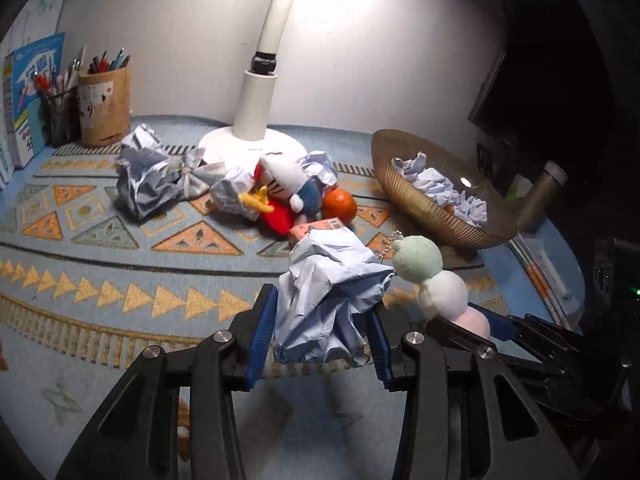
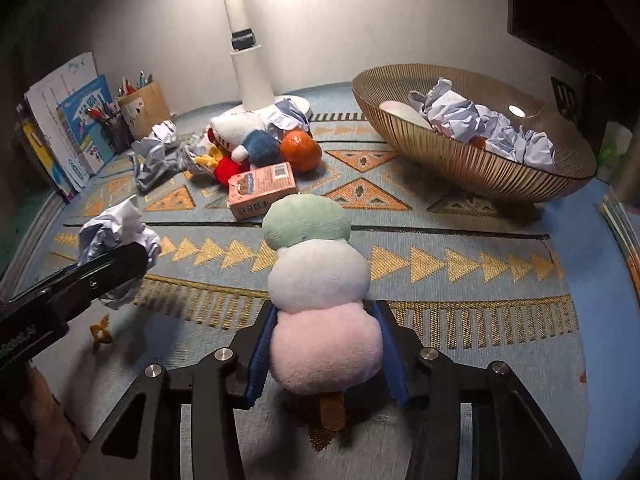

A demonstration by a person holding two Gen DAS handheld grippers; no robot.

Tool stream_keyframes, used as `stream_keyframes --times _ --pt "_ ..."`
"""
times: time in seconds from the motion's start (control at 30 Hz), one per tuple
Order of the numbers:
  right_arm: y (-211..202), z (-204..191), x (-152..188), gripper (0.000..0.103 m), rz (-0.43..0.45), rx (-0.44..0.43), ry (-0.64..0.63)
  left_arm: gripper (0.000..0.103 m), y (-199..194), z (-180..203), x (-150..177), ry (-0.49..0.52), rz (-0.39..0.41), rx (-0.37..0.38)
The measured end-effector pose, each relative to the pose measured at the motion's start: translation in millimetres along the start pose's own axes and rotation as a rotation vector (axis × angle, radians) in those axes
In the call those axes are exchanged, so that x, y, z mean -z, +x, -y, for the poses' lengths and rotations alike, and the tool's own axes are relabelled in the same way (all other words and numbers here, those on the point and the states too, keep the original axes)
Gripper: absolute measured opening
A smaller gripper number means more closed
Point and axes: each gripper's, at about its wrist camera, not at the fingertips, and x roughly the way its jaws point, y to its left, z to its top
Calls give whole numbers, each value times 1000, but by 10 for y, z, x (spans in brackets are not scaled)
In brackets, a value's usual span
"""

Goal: Organize objects
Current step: 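Carry paper ball and plush into the brown bowl and release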

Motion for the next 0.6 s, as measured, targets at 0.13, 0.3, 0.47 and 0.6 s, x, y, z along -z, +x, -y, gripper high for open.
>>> stream_keyframes --times 0.13,0.3,0.47,0.6 --pt "-529 185 -290 47 164 33 9 40 10 431 -403 83 63 60" --pt "-892 887 -700 47 312 129 154 40 301 842 -861 134 80 115" --pt "-896 1484 -980 47 341 152 308 40 734 1037 -1163 122 48 173" --pt "-736 1643 -1156 48 325 141 337 40 1099 1134 -1251 121 9 171"
